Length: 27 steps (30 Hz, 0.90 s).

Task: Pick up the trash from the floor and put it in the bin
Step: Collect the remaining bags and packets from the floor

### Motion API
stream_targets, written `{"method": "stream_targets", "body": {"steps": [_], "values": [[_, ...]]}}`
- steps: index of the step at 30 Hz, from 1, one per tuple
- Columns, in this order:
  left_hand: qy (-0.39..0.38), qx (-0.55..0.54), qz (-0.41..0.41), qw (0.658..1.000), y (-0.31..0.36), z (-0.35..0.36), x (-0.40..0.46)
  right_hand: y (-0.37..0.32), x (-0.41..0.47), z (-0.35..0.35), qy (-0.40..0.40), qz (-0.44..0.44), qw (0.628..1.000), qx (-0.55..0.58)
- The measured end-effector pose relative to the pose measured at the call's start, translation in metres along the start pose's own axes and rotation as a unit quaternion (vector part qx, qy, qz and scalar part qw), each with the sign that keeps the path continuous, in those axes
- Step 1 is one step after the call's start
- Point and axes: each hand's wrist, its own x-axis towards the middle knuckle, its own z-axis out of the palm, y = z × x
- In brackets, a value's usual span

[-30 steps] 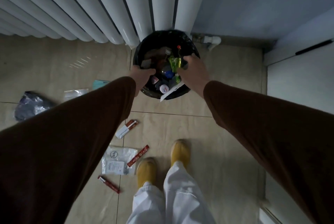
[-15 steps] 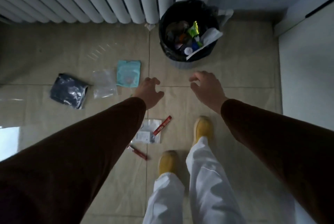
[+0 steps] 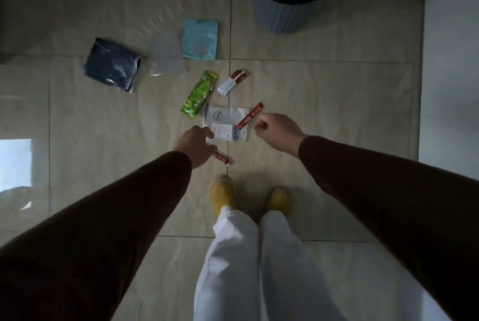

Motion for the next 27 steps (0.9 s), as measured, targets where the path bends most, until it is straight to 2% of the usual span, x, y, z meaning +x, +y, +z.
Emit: {"method": "stream_targets", "body": {"steps": [6, 12, 17, 22, 27], "values": [[-0.009, 0.0, 0.0, 1.0, -0.087, -0.01, -0.031, -0.065, -0.007, 0.051, 0.003, 0.008, 1.0, -0.009], [-0.012, -0.007, 0.018, 1.0, -0.191, -0.068, -0.048, -0.172, 0.004, 0.087, 0.031, 0.024, 0.999, 0.001], [-0.032, 0.063, 0.027, 0.997, -0.27, -0.124, -0.034, -0.24, 0.027, 0.113, 0.032, 0.031, 0.997, 0.064], [-0.017, 0.077, 0.009, 0.997, -0.296, -0.176, 0.03, -0.273, 0.084, 0.108, 0.052, 0.054, 0.994, 0.08], [-0.014, 0.099, 0.042, 0.994, -0.291, -0.223, 0.109, -0.295, 0.16, 0.076, 0.047, 0.072, 0.992, 0.093]]}}
